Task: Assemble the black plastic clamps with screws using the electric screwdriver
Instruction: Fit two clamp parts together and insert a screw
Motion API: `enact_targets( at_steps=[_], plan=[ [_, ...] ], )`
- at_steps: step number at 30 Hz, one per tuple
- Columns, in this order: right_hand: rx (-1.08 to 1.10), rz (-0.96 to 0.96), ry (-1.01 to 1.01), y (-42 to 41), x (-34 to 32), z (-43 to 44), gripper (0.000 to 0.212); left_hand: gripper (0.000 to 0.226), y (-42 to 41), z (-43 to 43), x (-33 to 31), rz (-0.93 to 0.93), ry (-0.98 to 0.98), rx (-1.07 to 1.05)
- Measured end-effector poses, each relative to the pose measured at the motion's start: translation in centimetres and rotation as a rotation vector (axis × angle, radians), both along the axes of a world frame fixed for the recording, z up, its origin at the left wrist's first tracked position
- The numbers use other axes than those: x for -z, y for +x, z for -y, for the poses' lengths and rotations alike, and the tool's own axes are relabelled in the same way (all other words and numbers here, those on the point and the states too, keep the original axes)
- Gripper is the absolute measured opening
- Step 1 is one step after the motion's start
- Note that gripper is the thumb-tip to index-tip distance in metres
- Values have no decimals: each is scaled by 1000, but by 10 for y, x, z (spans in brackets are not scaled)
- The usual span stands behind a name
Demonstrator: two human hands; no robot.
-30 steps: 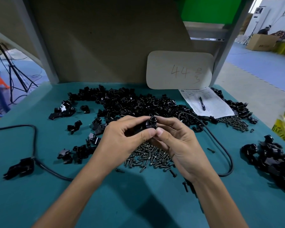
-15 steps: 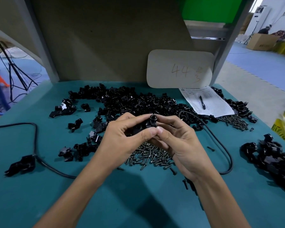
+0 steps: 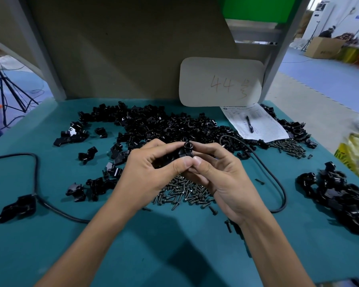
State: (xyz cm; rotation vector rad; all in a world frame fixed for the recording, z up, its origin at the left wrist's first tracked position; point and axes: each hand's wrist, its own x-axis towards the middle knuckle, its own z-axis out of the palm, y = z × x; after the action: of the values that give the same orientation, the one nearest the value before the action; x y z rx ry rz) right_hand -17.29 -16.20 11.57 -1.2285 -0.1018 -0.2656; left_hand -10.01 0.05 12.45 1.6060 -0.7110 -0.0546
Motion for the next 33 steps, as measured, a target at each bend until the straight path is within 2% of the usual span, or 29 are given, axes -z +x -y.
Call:
enact_targets(
  at_steps=[6, 8, 9, 11, 13, 15, 17, 19, 21, 24, 26, 27, 30, 33],
  plan=[
    [-22, 6, -52, 2, 4, 7, 25, 37, 0, 2, 2, 9, -9, -16],
    [6, -33, -159, 4, 7, 25, 33, 36, 2, 2, 4, 7, 0, -26],
    [99, -77, -286, 6, 12, 41, 34, 36, 3, 0, 5, 3, 5, -31],
    [451, -245, -710, 11, 29, 83, 27, 37, 7, -5, 8, -8, 19, -40],
    [680, -578, -1198, 9, 55, 131, 28, 38, 10, -11, 9, -7, 21, -51],
    [654, -875, -1422, 0, 84, 165, 34, 31, 13, -14, 8, 8, 8, -68],
    [627, -964, -1479, -11, 106, 177, 27, 24, 14, -13, 6, 13, -11, -69],
    [656, -937, -1469, -17, 112, 176, 18, 26, 15, -11, 4, 17, -19, -68],
    [679, -823, -1367, -19, 99, 165, 11, 29, 13, -9, 3, 24, -17, -66],
    [632, -425, -878, -17, 52, 129, 6, 33, 10, -8, 1, 40, 2, -61],
    [431, -165, -588, -17, 16, 93, 9, 34, 9, -7, 0, 51, 10, -58],
    [337, -64, -516, -18, 1, 76, 9, 33, 9, -7, 0, 58, 4, -58],
    [216, 106, -456, -16, -23, 36, 11, 35, 6, -6, -1, 72, -2, -62],
    [181, 130, -469, -11, -26, 17, 12, 35, 4, -6, -2, 77, -7, -58]
  ],
)
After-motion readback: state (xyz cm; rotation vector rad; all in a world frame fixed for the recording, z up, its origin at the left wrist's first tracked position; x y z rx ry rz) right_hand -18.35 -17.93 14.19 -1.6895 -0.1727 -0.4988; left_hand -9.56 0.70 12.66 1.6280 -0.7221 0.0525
